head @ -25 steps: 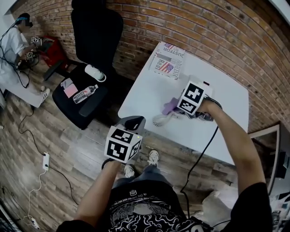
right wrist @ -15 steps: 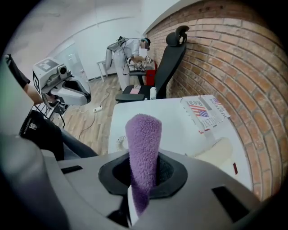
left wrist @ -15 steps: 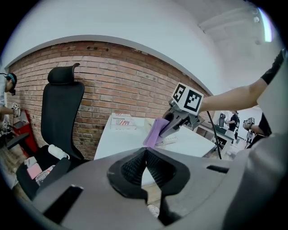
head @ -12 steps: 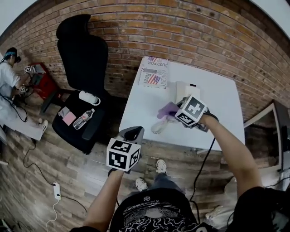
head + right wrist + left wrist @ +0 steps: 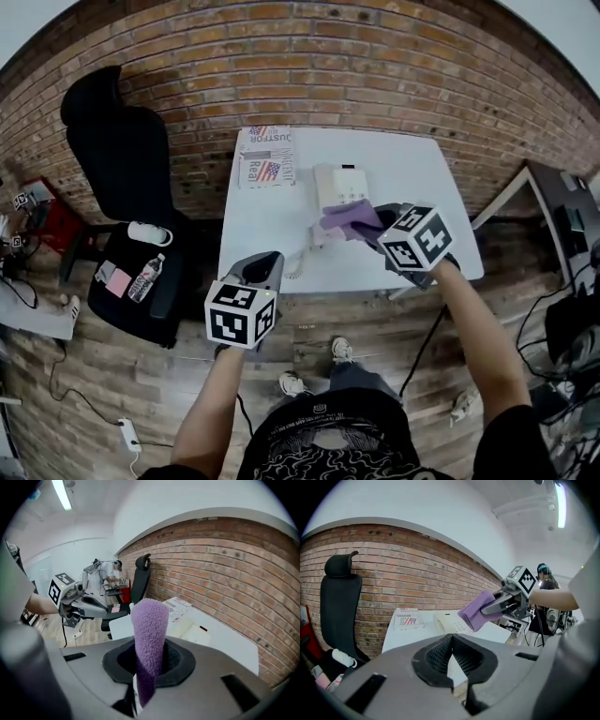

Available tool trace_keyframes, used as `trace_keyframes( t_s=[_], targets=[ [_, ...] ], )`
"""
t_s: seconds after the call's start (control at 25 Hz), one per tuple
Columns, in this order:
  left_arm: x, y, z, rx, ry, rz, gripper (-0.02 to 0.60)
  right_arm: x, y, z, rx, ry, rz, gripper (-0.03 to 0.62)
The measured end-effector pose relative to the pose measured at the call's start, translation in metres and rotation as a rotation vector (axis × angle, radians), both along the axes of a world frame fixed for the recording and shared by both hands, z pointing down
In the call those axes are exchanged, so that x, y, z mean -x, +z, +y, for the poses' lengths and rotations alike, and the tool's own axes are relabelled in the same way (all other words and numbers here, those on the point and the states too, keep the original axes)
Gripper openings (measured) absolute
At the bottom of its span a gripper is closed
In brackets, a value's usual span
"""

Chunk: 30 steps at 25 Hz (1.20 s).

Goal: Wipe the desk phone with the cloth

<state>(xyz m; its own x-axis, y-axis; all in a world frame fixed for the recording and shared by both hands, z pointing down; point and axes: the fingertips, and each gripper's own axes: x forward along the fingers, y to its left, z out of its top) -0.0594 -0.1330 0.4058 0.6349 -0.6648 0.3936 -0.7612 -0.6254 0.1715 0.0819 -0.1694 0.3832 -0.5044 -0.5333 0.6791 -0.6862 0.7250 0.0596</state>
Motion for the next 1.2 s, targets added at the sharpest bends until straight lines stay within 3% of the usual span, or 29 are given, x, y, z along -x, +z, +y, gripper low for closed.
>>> trace_keyframes(
  t_s=[0.4,0.68,0.96,1.2],
  targets=[
    [-0.024,-0.028,-0.020,-0.050,-0.003,-0.003,0.006,-0.060,-0.050,0.022,-0.158,0.173,-0.147,0.044],
    [-0.038,-0.043,-0.023,-0.070,-0.079,-0.009,0.006,-0.093,-0.066,0.036,-0.269,0.277,-0.272,0.044],
    [-0.065,-0.047,-0.019,-0.093,-0.113,-0.043,0.006,-0.115,-0.062,0.042,-0.314,0.264,-0.295,0.044],
    [-0.078,-0.044,-0.013,-0.081,-0.146,-0.063,0.006,-0.130,-0.059,0.039,-0.294,0.261,-0.351,0.044]
  ],
)
